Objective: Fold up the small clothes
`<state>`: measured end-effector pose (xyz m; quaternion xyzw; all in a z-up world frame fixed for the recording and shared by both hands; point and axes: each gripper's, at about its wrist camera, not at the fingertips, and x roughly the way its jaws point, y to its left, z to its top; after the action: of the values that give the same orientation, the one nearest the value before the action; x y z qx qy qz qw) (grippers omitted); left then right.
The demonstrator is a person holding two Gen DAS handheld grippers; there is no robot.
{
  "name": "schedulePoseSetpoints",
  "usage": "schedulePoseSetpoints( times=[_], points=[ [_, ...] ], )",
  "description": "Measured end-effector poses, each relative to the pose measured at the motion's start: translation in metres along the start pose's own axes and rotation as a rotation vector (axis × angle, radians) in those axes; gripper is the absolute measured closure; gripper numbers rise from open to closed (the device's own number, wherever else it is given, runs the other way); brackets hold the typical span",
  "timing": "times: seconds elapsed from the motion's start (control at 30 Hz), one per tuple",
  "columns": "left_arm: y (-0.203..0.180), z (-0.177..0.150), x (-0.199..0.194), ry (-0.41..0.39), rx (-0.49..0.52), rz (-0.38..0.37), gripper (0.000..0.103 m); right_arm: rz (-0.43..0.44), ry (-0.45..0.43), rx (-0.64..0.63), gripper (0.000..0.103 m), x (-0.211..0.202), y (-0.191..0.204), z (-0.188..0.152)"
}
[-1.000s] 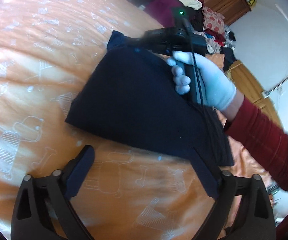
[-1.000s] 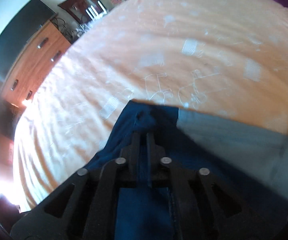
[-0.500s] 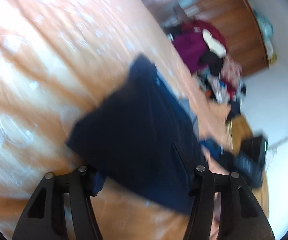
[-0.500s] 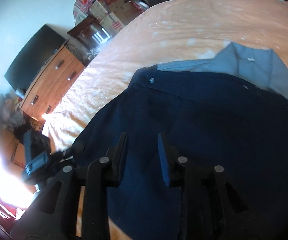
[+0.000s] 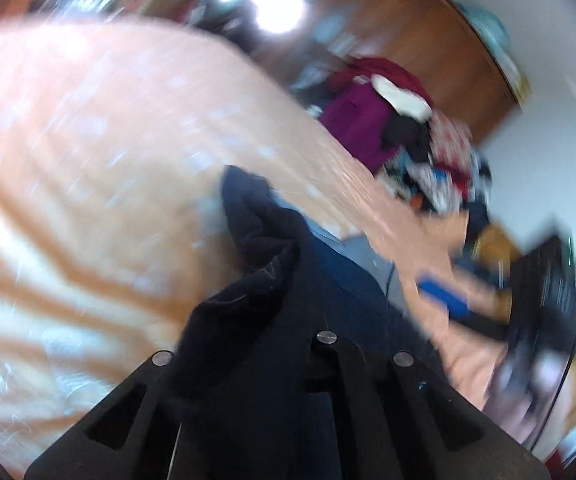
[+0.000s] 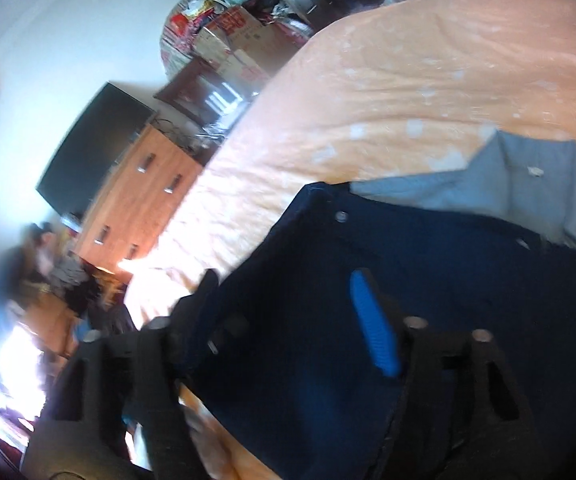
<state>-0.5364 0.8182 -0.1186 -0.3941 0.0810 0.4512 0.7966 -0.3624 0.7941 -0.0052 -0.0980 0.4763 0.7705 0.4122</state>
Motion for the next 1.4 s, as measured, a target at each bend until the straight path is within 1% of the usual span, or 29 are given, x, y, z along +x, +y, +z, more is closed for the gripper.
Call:
schedulePoseSetpoints(
  times=[0.07,0.1,0.13,0.2,0.23,0.27,0.3,0.33,0.37,0.4,0.43,0.5,0.53,0.67,0.7,0.73,0.8,0.87,0.9,0.93,0.97,1.03,1.1,1.23,1.27,1.3,1.33,1.37,1.4],
  points=[
    [-0.026,-0.001,-0.002,0.002,0.107,0.003,0.100,0.025,0.037,0.010,0.018,0.006,-0.004,0.012],
    [-0.045,-0.003,0.001,0.002,0.181,0.003,0.100,0.050,0.064,0.023,0.017,0.010,-0.007,0.016],
    [-0.058,-0.005,0.003,0.005,0.233,-0.003,0.099,0.054,0.078,0.041,0.017,0.012,-0.011,0.018],
    [-0.077,-0.010,0.000,0.017,0.306,-0.017,0.098,0.055,0.125,0.044,0.015,0.017,-0.018,0.021],
    [-0.087,-0.013,0.000,0.018,0.345,-0.025,0.098,0.043,0.139,0.038,0.014,0.019,-0.020,0.020],
    [-0.099,-0.016,0.002,0.023,0.389,-0.037,0.097,-0.009,0.139,0.046,0.014,0.019,-0.029,0.017],
    [-0.107,-0.020,0.001,0.031,0.414,-0.053,0.097,-0.021,0.129,0.059,0.015,0.017,-0.037,0.015],
    [-0.116,-0.022,0.004,0.042,0.434,-0.068,0.097,-0.006,0.100,0.079,0.028,0.012,-0.048,0.011],
    [-0.124,-0.026,0.007,0.058,0.458,-0.080,0.097,-0.001,0.076,0.087,0.066,0.006,-0.053,0.009],
    [-0.134,-0.031,0.014,0.081,0.488,-0.096,0.097,-0.016,0.055,0.105,0.088,-0.001,-0.064,0.004],
    [-0.144,-0.036,0.019,0.105,0.510,-0.115,0.096,-0.031,0.015,0.135,0.095,-0.013,-0.076,-0.003],
    [-0.163,-0.048,0.028,0.152,0.544,-0.155,0.096,-0.052,-0.051,0.161,0.097,-0.041,-0.088,-0.017],
    [-0.175,-0.053,0.032,0.173,0.560,-0.175,0.096,-0.064,-0.091,0.170,0.097,-0.063,-0.094,-0.026],
    [-0.229,-0.078,0.034,0.254,0.656,-0.305,0.094,-0.082,-0.187,0.188,0.097,-0.142,-0.114,-0.048],
    [-0.242,-0.084,0.038,0.272,0.678,-0.340,0.093,-0.087,-0.201,0.186,0.097,-0.155,-0.117,-0.051],
    [-0.254,-0.089,0.042,0.291,0.686,-0.366,0.089,-0.088,-0.217,0.187,0.097,-0.167,-0.120,-0.054],
    [-0.275,-0.102,0.054,0.322,0.701,-0.402,0.085,-0.093,-0.245,0.196,0.097,-0.191,-0.134,-0.061],
    [-0.292,-0.122,0.067,0.357,0.712,-0.425,0.080,-0.099,-0.255,0.239,0.097,-0.201,-0.162,-0.067],
    [-0.296,-0.128,0.077,0.386,0.699,-0.442,0.078,-0.107,-0.257,0.295,0.097,-0.206,-0.187,-0.076],
    [-0.300,-0.136,0.092,0.434,0.685,-0.452,0.077,-0.110,-0.253,0.326,0.097,-0.205,-0.201,-0.080],
    [-0.304,-0.148,0.110,0.495,0.696,-0.444,0.077,-0.119,-0.237,0.391,0.097,-0.204,-0.230,-0.092],
    [-0.314,-0.173,0.136,0.597,0.730,-0.422,0.077,-0.127,-0.226,0.484,0.097,-0.201,-0.263,-0.114],
    [-0.322,-0.192,0.148,0.649,0.791,-0.392,0.077,-0.071,-0.249,0.546,0.097,-0.204,-0.279,-0.126],
    [-0.339,-0.183,0.136,0.626,0.782,-0.428,0.077,-0.055,-0.275,0.504,0.097,-0.223,-0.262,-0.117],
    [-0.342,-0.182,0.133,0.616,0.785,-0.433,0.076,-0.070,-0.270,0.486,0.098,-0.228,-0.258,-0.115],
    [-0.345,-0.181,0.130,0.607,0.784,-0.441,0.075,-0.093,-0.253,0.480,0.098,-0.228,-0.261,-0.116],
    [-0.343,-0.183,0.131,0.615,0.772,-0.448,0.071,-0.110,-0.232,0.487,0.097,-0.224,-0.267,-0.118],
    [-0.341,-0.188,0.138,0.637,0.756,-0.447,0.068,-0.119,-0.187,0.518,0.098,-0.213,-0.284,-0.121],
    [-0.335,-0.195,0.151,0.667,0.749,-0.427,0.067,-0.094,-0.172,0.544,0.099,-0.210,-0.295,-0.125]
  ],
)
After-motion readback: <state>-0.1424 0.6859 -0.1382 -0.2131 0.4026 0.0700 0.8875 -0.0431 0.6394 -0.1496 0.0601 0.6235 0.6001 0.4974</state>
